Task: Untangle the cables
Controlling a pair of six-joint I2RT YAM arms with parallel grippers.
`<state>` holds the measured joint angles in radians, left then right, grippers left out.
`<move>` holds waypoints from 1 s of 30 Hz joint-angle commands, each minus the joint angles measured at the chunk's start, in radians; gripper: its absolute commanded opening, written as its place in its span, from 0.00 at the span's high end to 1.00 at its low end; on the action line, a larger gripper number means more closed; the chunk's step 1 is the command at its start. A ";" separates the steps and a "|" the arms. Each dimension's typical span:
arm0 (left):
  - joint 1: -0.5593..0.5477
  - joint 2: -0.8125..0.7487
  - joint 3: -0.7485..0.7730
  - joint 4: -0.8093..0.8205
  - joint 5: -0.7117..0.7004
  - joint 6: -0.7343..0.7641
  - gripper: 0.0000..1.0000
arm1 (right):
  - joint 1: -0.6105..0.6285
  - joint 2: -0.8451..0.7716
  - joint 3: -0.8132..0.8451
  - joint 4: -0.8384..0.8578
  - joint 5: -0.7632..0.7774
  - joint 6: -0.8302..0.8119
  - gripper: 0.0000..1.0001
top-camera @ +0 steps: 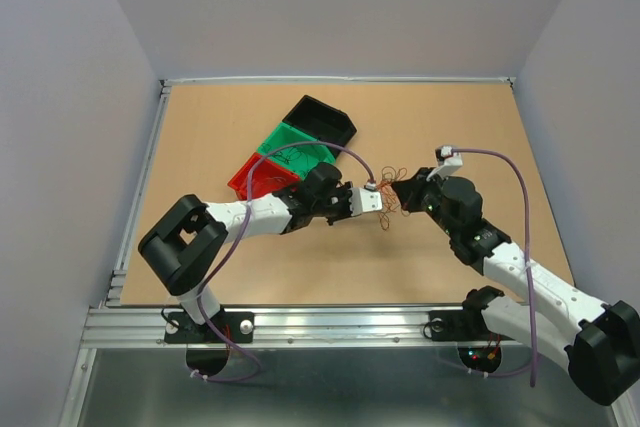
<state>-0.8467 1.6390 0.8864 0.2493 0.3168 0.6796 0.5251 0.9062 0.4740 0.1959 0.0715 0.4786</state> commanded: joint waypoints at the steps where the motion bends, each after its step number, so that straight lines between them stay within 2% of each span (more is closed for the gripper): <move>1: 0.000 -0.010 0.031 0.002 -0.004 -0.005 1.00 | 0.006 -0.020 -0.026 0.070 0.079 -0.001 0.99; 2: 0.003 -0.016 0.028 0.014 -0.046 -0.014 1.00 | 0.006 -0.032 -0.031 0.051 0.111 0.000 1.00; 5: 0.035 -0.028 0.019 0.076 -0.126 -0.070 1.00 | 0.006 -0.085 -0.043 -0.010 0.369 0.023 0.99; 8: 0.096 -0.009 0.057 0.073 -0.146 -0.123 1.00 | 0.006 -0.168 -0.072 -0.058 0.542 0.069 0.99; 9: 0.148 0.001 0.098 0.049 -0.136 -0.165 1.00 | 0.006 -0.243 -0.101 -0.064 0.638 0.090 0.99; 11: 0.213 0.027 0.143 0.012 -0.055 -0.204 1.00 | 0.006 -0.329 -0.133 -0.078 0.727 0.112 1.00; 12: 0.263 0.036 0.173 -0.013 -0.032 -0.234 1.00 | 0.006 -0.431 -0.173 -0.082 0.813 0.138 0.99; 15: 0.302 0.036 0.181 -0.024 0.039 -0.249 1.00 | 0.006 -0.591 -0.221 -0.125 0.939 0.170 0.99; 18: 0.302 0.012 0.172 -0.025 0.073 -0.241 1.00 | 0.006 -0.838 -0.268 -0.192 0.994 0.189 0.99; 20: 0.301 0.001 0.169 -0.027 0.091 -0.236 1.00 | 0.006 -0.897 -0.279 -0.193 0.989 0.173 0.97; 22: 0.298 -0.008 0.163 -0.039 0.122 -0.223 1.00 | 0.006 -0.873 -0.256 -0.231 0.964 0.170 0.81; 23: 0.288 -0.021 0.161 -0.042 0.137 -0.216 1.00 | 0.006 -0.830 -0.247 -0.233 0.952 0.166 0.58; 24: 0.279 -0.025 0.157 -0.057 0.145 -0.198 1.00 | 0.007 -0.811 -0.242 -0.231 0.908 0.163 0.19; 26: 0.244 -0.045 0.151 -0.082 0.159 -0.161 1.00 | 0.006 -0.756 -0.210 -0.225 0.805 0.115 0.02; 28: 0.209 -0.056 0.144 -0.113 0.159 -0.124 1.00 | 0.006 -0.730 -0.202 -0.204 0.695 0.023 0.00; 29: 0.184 -0.057 0.143 -0.131 0.151 -0.108 1.00 | 0.007 -0.722 -0.210 -0.125 0.620 -0.018 0.00; 30: 0.140 -0.059 0.144 -0.168 0.142 -0.074 1.00 | 0.006 -0.718 -0.242 -0.078 0.446 -0.093 0.00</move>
<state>-0.6136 1.6558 1.0397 0.1520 0.4240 0.5129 0.5251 0.1688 0.2218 -0.0177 0.8555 0.5713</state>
